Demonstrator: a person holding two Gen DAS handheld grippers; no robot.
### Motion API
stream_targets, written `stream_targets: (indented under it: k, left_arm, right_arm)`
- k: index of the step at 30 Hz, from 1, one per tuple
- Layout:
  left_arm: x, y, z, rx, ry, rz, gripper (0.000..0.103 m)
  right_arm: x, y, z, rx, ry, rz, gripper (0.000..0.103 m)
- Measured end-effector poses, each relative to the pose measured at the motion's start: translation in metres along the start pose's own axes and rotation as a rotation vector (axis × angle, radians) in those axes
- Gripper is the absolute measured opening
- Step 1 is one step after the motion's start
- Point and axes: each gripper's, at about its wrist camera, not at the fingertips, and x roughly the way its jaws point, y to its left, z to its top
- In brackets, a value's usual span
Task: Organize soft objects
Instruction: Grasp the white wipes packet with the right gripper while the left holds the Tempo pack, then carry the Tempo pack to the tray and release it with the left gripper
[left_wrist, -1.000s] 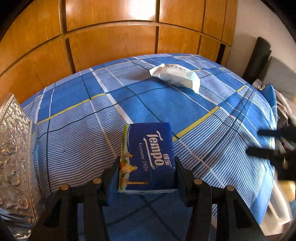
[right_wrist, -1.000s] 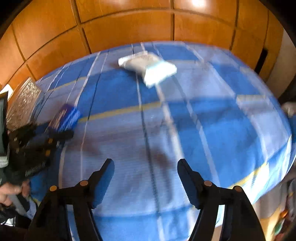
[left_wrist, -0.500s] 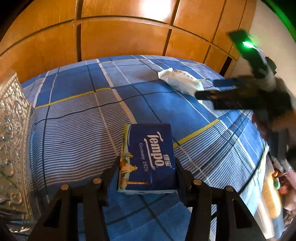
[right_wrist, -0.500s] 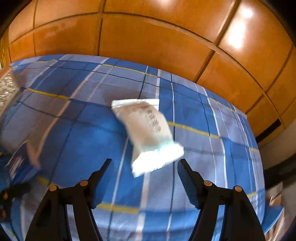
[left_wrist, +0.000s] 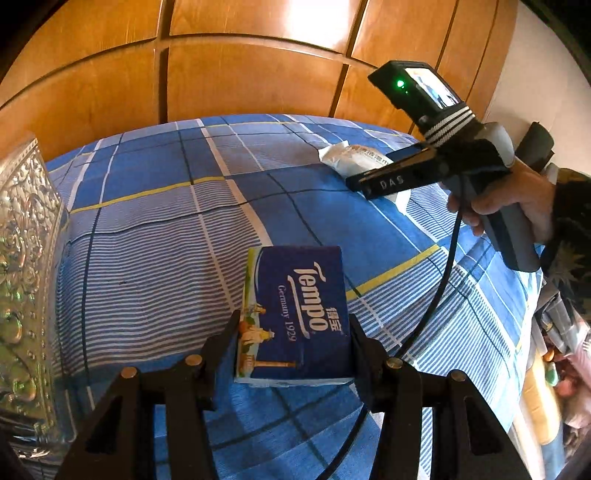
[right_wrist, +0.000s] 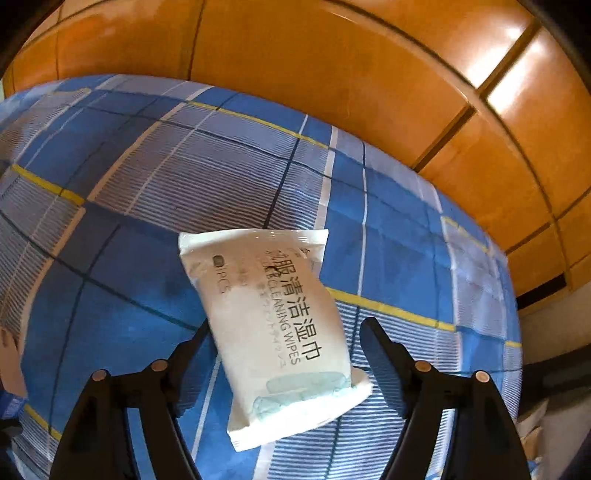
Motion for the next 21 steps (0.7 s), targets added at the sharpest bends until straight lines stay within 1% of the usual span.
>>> stream_targets:
  k: [1, 2, 4, 7, 8, 10, 12, 15, 17, 18, 21]
  left_arm:
    - [0.0, 0.0, 0.0, 0.001, -0.001, 0.001, 0.052]
    - [0.0, 0.0, 0.0, 0.001, -0.001, 0.002, 0.052]
    - [0.001, -0.002, 0.0, 0.007, -0.002, 0.008, 0.052]
    - [0.001, -0.002, -0.001, 0.008, -0.002, 0.008, 0.052]
    - [0.001, -0.002, 0.0, 0.005, -0.001, 0.006, 0.052]
    - [0.001, 0.001, 0.002, -0.016, 0.008, -0.012, 0.052]
    - [0.0, 0.006, 0.005, -0.04, 0.028, -0.038, 0.052]
    - [0.001, 0.016, 0.014, -0.107, 0.072, -0.084, 0.052]
    - [0.001, 0.016, 0.02, -0.121, 0.096, -0.065, 0.052]
    - [0.001, 0.014, 0.023, -0.112, 0.105, -0.036, 0.052]
    - [-0.005, 0.01, 0.034, -0.107, 0.101, -0.014, 0.052]
  right_arm:
    - [0.0, -0.004, -0.001, 0.038, 0.007, 0.026, 0.071]
    - [0.0, -0.005, -0.002, 0.06, 0.011, 0.047, 0.058]
    - [-0.005, -0.004, -0.007, 0.092, 0.015, 0.057, 0.056]
    - [-0.018, 0.0, -0.025, 0.141, 0.016, 0.112, 0.056]
    - [-0.021, 0.002, -0.031, 0.155, 0.02, 0.118, 0.056]
    - [-0.034, 0.007, -0.048, 0.198, 0.031, 0.135, 0.056]
    - [-0.045, 0.018, -0.063, 0.211, 0.037, 0.143, 0.056]
    - [-0.063, 0.04, -0.086, 0.198, 0.039, 0.135, 0.056]
    - [-0.073, 0.057, -0.097, 0.183, 0.031, 0.135, 0.055]
    - [-0.077, 0.063, -0.101, 0.179, 0.025, 0.133, 0.055]
    - [-0.085, 0.077, -0.11, 0.196, 0.006, 0.115, 0.055]
